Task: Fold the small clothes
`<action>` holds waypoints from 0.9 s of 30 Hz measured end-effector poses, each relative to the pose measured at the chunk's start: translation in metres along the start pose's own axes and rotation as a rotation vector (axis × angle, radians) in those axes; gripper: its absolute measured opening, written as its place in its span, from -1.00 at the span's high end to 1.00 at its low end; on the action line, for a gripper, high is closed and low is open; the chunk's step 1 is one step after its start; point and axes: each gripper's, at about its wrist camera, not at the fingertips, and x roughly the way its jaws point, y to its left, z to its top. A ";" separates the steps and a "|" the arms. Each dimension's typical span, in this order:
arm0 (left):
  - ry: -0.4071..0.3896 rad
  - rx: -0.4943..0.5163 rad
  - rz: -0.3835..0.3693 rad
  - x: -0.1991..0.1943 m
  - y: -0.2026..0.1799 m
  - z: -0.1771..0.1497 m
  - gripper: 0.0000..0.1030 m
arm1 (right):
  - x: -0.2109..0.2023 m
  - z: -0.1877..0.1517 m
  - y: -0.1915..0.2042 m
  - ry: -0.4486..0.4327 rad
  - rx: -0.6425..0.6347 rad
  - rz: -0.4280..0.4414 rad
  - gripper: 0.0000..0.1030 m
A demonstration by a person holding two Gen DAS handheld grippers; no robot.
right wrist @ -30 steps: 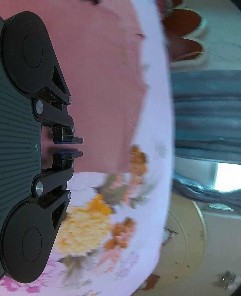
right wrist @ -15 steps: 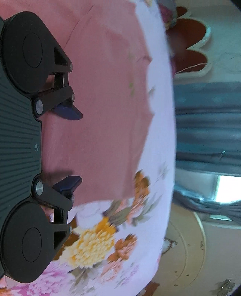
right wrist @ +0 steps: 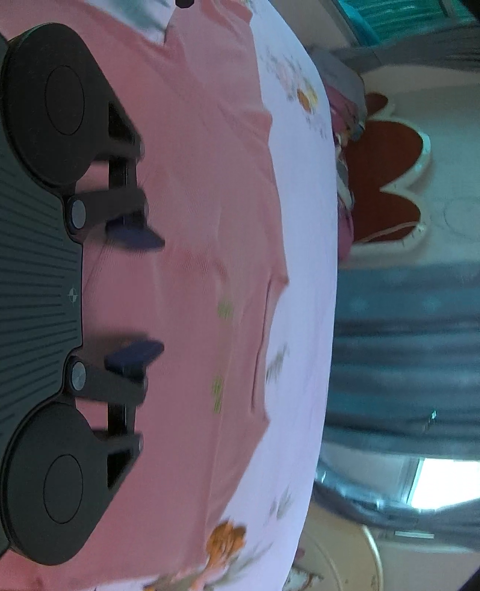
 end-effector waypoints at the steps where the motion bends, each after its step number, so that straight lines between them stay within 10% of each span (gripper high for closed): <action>1: -0.001 -0.021 0.015 0.000 0.011 0.002 -0.20 | 0.003 0.003 0.006 -0.003 -0.001 0.002 0.01; 7: -0.010 -0.160 0.072 0.004 0.074 0.017 -0.20 | 0.012 0.017 0.034 -0.030 -0.012 0.005 0.01; 11: -0.014 -0.263 0.093 0.014 0.111 0.028 -0.20 | 0.045 0.002 0.038 0.104 -0.039 -0.014 0.01; 19: -0.048 -0.474 0.074 0.040 0.167 0.046 -0.18 | 0.033 0.006 0.042 0.016 -0.070 -0.051 0.01; 27: -0.100 -0.580 0.051 0.064 0.193 0.050 0.41 | 0.039 -0.001 0.032 0.039 0.015 -0.016 0.01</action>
